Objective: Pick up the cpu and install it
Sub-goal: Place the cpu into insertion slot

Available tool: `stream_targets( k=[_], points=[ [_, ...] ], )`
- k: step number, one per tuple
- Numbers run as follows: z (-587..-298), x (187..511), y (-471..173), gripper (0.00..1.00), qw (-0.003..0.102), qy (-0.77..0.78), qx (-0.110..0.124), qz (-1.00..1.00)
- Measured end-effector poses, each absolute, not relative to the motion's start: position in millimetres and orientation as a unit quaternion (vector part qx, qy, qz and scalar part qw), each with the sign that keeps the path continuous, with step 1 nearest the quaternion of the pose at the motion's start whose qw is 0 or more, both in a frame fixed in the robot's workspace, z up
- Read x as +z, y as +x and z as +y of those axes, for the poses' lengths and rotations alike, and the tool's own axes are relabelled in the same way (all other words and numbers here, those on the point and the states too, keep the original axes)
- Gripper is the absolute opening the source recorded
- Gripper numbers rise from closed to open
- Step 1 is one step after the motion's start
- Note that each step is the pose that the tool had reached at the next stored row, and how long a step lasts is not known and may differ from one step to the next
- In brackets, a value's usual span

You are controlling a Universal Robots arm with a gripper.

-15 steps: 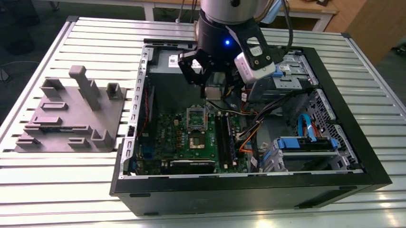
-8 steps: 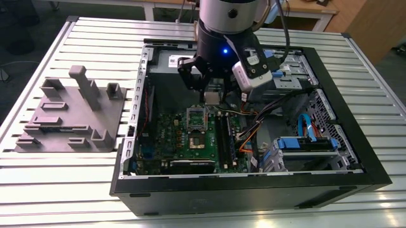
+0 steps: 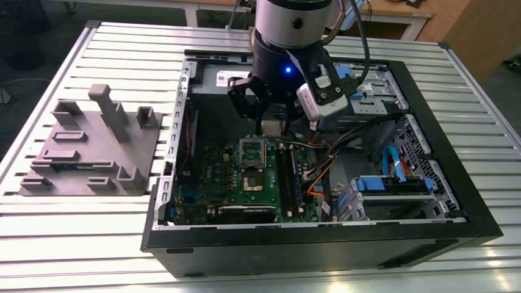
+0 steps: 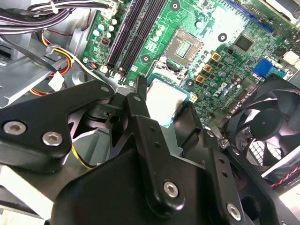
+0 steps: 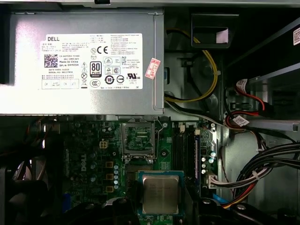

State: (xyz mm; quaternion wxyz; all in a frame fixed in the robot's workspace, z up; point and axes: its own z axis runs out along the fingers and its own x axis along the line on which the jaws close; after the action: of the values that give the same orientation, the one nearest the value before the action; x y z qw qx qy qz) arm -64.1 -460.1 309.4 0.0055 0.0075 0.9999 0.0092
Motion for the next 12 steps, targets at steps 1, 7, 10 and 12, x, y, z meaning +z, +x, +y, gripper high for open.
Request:
stream_targets(
  k=[1, 7, 10, 12],
  points=[
    [-460.1, 309.3, -64.1, 0.47, 0.006, 0.008, 0.009, 1.000],
    [-460.2, 308.6, -64.5, 0.47, 0.005, 0.007, 0.009, 1.000],
    [-461.1, 307.5, -64.7, 0.47, 0.005, 0.008, 0.009, 1.000],
    [-464.5, 304.8, -64.7, 0.47, 0.005, 0.007, 0.009, 1.000]
  ],
)
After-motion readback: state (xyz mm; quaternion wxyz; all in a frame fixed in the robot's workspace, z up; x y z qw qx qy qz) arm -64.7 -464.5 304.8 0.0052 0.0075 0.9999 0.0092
